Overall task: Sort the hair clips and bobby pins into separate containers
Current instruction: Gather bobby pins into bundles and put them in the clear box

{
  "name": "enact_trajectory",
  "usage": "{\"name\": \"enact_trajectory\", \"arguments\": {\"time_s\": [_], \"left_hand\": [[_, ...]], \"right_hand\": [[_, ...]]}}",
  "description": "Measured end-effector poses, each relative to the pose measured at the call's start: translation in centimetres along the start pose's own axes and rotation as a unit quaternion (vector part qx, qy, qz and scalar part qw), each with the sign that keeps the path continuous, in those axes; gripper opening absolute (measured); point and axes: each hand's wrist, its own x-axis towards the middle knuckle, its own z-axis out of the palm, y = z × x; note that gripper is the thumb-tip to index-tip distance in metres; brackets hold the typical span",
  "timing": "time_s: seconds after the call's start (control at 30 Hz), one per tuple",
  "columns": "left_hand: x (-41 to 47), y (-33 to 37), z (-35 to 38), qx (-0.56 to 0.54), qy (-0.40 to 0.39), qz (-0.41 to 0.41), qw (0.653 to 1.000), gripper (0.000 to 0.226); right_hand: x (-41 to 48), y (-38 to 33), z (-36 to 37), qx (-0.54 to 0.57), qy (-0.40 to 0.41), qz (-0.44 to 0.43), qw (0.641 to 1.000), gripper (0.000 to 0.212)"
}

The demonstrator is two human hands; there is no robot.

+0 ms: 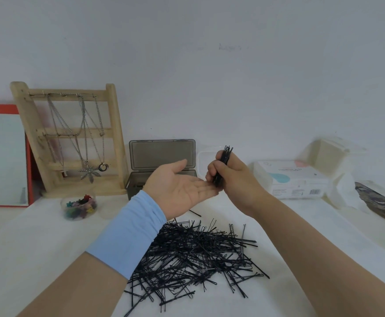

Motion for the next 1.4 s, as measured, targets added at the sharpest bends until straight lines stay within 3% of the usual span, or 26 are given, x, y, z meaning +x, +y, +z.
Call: {"name": "enact_trajectory", "arguments": {"time_s": [0.07, 0.13, 0.17, 0.23, 0.3, 0.33, 0.43, 0.53, 0.6, 0.63, 0.67, 0.77, 0.83, 0.97, 1.1, 1.3, 1.4], "left_hand": [[-0.1, 0.1, 0.1, 0.035, 0.013, 0.005, 0.999, 0.073], [-0.4, 0.1, 0.4, 0.220, 0.088, 0.015, 0.971, 0.051], [-0.6, 0.1, 0.6, 0.343, 0.136, 0.041, 0.929, 0.033], [-0.7, 0.7, 0.5, 0.539, 0.209, 0.139, 0.804, 0.019], [-0.9, 1.4, 0.3, 0.646, 0.183, 0.246, 0.698, 0.030], [-1.0, 1.4, 0.3, 0.672, 0.144, 0.271, 0.675, 0.037], [-0.9, 0.7, -0.1, 0.708, 0.052, 0.238, 0.663, 0.043], [-0.4, 0.4, -1.0, 0.712, 0.040, 0.240, 0.658, 0.043], [-0.2, 1.0, -1.6, 0.706, 0.071, 0.268, 0.652, 0.043], [0.0, 1.4, -2.0, 0.717, 0.097, 0.279, 0.631, 0.043], [0.4, 1.7, -2.3, 0.742, 0.122, 0.281, 0.596, 0.042], [2.5, 1.9, -2.7, 0.858, 0.137, 0.216, 0.446, 0.040], [4.1, 1.2, -2.7, 0.903, 0.126, 0.159, 0.380, 0.039], [5.5, -0.3, -3.0, 0.914, 0.113, 0.140, 0.364, 0.026], [4.5, -0.6, -3.1, 0.889, 0.096, 0.172, 0.413, 0.021], [3.6, -1.1, -3.1, 0.880, 0.075, 0.129, 0.450, 0.020], [3.7, -1.2, -3.8, 0.869, 0.078, 0.144, 0.467, 0.011]], "right_hand": [[-0.1, 0.0, 0.0, -0.008, -0.017, 0.008, 1.000, 0.016], [-0.1, -0.1, 0.0, 0.021, -0.036, 0.035, 0.999, 0.017], [-0.1, -0.2, -0.1, 0.033, -0.043, 0.054, 0.997, 0.017], [-0.2, -0.4, -0.2, 0.042, -0.067, 0.096, 0.992, 0.018], [-0.5, -0.5, -0.4, 0.029, -0.103, 0.125, 0.986, 0.019], [-0.6, -0.6, -0.4, 0.017, -0.123, 0.132, 0.983, 0.020], [-0.7, -0.7, -0.4, -0.031, -0.157, 0.137, 0.977, 0.020], [-0.4, -0.9, -0.9, -0.159, -0.112, 0.124, 0.973, 0.023], [0.0, -1.1, -2.1, -0.322, -0.050, 0.086, 0.942, 0.026], [0.2, -1.1, -2.9, -0.402, -0.032, 0.062, 0.913, 0.026], [0.3, -1.0, -3.7, -0.465, -0.025, 0.048, 0.884, 0.027], [0.1, -0.6, -5.1, -0.575, -0.052, 0.072, 0.813, 0.035], [-0.1, -0.4, -5.3, -0.620, -0.082, 0.091, 0.775, 0.038], [-0.2, -1.2, -4.9, -0.666, -0.128, 0.116, 0.726, 0.032], [-0.3, -2.4, -4.4, -0.690, -0.198, 0.163, 0.677, 0.036], [-0.3, -2.8, -2.5, -0.696, -0.220, 0.143, 0.669, 0.038], [-0.2, -1.9, -2.7, -0.683, -0.224, 0.122, 0.685, 0.027]]}}
